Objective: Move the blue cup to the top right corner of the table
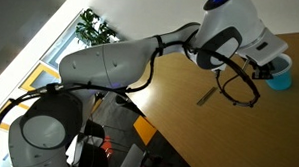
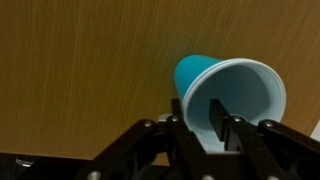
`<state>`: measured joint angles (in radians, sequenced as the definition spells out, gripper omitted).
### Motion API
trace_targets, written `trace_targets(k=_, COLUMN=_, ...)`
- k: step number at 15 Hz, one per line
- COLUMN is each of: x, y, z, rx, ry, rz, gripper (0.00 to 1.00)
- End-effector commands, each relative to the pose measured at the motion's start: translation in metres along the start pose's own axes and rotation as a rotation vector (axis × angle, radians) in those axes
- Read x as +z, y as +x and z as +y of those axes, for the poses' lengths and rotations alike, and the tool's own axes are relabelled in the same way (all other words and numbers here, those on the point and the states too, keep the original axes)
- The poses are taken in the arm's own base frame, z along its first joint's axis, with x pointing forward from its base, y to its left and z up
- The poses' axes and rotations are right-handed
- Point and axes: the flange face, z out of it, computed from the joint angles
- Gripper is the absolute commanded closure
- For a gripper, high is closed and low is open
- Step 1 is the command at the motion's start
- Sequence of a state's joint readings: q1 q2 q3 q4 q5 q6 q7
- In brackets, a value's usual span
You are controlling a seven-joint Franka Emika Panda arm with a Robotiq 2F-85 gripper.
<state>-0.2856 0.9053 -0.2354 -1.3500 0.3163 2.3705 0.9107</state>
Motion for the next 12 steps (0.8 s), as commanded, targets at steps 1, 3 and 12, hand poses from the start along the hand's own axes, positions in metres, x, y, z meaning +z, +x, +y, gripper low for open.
trace_targets(k=1, x=-0.001, y=0.003, z=-0.007, rx=0.036, ry=-0.005, rz=-0.022, gripper=0.31)
trace_targets(k=3, x=-0.002, y=0.003, z=-0.006, rx=0.037, ry=-0.018, rz=-0.010, gripper=0.18)
trace_targets(k=12, x=-0.043, y=-0.004, z=0.000, rx=0.025, ry=-0.003, rz=0.010, gripper=0.00)
